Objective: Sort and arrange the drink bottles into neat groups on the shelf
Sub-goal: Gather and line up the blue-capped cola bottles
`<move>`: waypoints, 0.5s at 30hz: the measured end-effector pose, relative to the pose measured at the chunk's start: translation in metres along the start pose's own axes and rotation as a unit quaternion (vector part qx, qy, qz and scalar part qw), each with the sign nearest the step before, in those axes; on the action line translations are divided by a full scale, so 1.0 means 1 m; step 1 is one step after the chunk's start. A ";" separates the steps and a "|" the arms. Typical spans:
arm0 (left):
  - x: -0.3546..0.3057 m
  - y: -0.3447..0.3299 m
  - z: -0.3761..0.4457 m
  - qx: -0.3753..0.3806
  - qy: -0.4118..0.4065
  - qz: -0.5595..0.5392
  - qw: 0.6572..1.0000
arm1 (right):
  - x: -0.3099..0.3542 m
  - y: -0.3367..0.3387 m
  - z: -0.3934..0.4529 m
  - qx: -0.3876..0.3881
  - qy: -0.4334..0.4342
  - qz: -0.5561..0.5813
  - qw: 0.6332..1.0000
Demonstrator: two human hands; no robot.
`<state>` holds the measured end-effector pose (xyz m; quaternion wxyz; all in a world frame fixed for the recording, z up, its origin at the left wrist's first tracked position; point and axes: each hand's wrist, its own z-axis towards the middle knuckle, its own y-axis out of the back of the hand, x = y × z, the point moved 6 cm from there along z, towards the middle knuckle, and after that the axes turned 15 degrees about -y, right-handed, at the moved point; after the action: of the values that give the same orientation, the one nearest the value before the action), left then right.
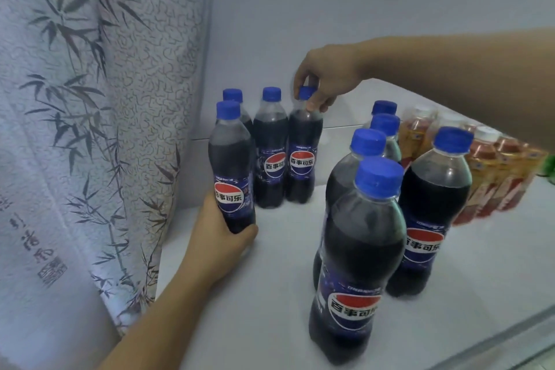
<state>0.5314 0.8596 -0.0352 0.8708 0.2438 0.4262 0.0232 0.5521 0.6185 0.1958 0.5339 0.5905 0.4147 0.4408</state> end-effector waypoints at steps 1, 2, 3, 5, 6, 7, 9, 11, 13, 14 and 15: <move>0.000 0.000 0.000 -0.004 -0.001 0.000 1.000 | -0.001 0.001 -0.004 0.008 -0.001 0.017 1.000; 0.000 0.000 0.000 -0.007 -0.002 -0.002 1.000 | -0.003 0.003 -0.009 0.019 -0.004 0.035 0.999; 0.000 0.000 0.001 -0.010 -0.005 -0.001 1.000 | -0.005 0.006 -0.015 0.026 -0.008 0.047 0.999; -0.001 -0.002 0.002 -0.012 -0.005 -0.001 1.000 | -0.011 0.014 -0.034 0.027 -0.014 0.042 0.999; -0.002 -0.004 0.002 -0.012 -0.004 0.000 1.000 | -0.015 0.018 -0.044 0.029 -0.017 0.031 0.999; -0.002 -0.005 0.003 -0.013 -0.007 0.004 1.000 | -0.019 0.021 -0.054 0.039 -0.021 0.016 0.999; -0.002 -0.007 0.005 -0.016 -0.014 0.015 1.000 | -0.029 0.019 -0.072 0.087 -0.038 -0.021 0.995; -0.006 -0.008 0.006 -0.021 -0.023 0.021 0.999 | -0.044 0.011 -0.084 0.137 -0.066 -0.042 0.988; -0.010 -0.008 0.005 -0.024 -0.027 0.014 0.999 | -0.056 0.002 -0.085 0.151 -0.081 -0.038 0.984; -0.011 -0.008 0.005 -0.027 -0.032 0.008 0.999 | -0.060 0.000 -0.083 0.138 -0.076 -0.028 0.987; -0.012 -0.007 0.005 -0.030 -0.038 0.002 0.999 | -0.060 0.000 -0.081 0.114 -0.061 -0.018 0.991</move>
<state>0.5267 0.8483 -0.0268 0.8933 0.2190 0.3914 0.0285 0.4583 0.5819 0.1941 0.4954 0.6660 0.4393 0.3437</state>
